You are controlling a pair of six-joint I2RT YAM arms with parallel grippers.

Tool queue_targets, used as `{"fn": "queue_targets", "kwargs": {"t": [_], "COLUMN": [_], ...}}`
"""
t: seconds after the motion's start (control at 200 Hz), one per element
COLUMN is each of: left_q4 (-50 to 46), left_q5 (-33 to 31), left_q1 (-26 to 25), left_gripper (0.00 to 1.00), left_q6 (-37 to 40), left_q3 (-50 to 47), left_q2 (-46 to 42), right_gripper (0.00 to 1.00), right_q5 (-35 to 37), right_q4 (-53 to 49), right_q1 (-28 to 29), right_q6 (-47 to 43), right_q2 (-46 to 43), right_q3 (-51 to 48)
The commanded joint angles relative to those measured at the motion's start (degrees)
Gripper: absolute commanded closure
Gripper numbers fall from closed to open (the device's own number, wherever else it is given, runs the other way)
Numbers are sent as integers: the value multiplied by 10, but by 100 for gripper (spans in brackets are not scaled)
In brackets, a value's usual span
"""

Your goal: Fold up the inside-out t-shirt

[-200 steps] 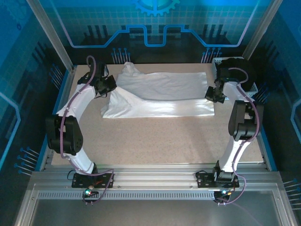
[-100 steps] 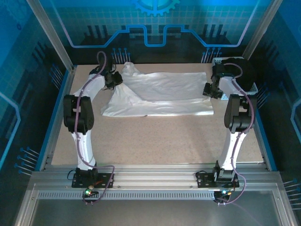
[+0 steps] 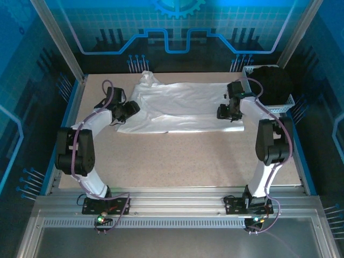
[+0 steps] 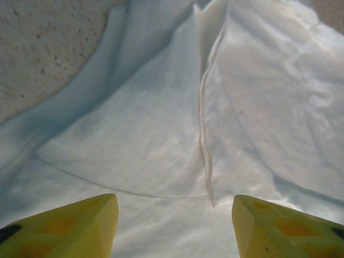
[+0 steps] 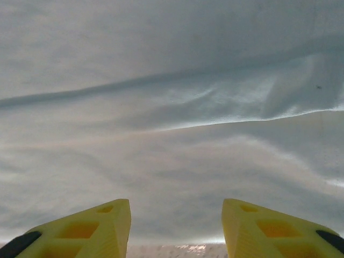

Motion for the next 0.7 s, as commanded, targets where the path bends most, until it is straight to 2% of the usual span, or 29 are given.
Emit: {"fn": "queue_targets", "kwargs": {"t": [0.0, 0.2, 0.375, 0.49, 0.605, 0.695], "left_q4": [42, 46, 40, 25, 8, -6], "left_q5": [30, 26, 28, 28, 16, 5], "left_q1": [9, 11, 11, 11, 10, 7], "left_gripper": [43, 44, 45, 45, 44, 44], "left_q6": [-14, -12, -10, -14, -27, -39], "left_q3": [-15, -59, -137, -215, -299, -331], "left_q2": [36, 47, 6, -62, -161, -235], "right_gripper": [53, 55, 56, 57, 57, 56], "right_q5": [8, 30, 13, 12, 20, 20], "right_q4": [-42, -93, -118, -121, -101, -90], "right_q1": [-23, -44, -54, -52, -47, -34], "right_q6": [-19, -14, 0, 16, 38, 25], "right_q2": [43, 69, 51, 1, -102, -166], "right_q3": [24, 11, -41, -112, -200, -218]}}
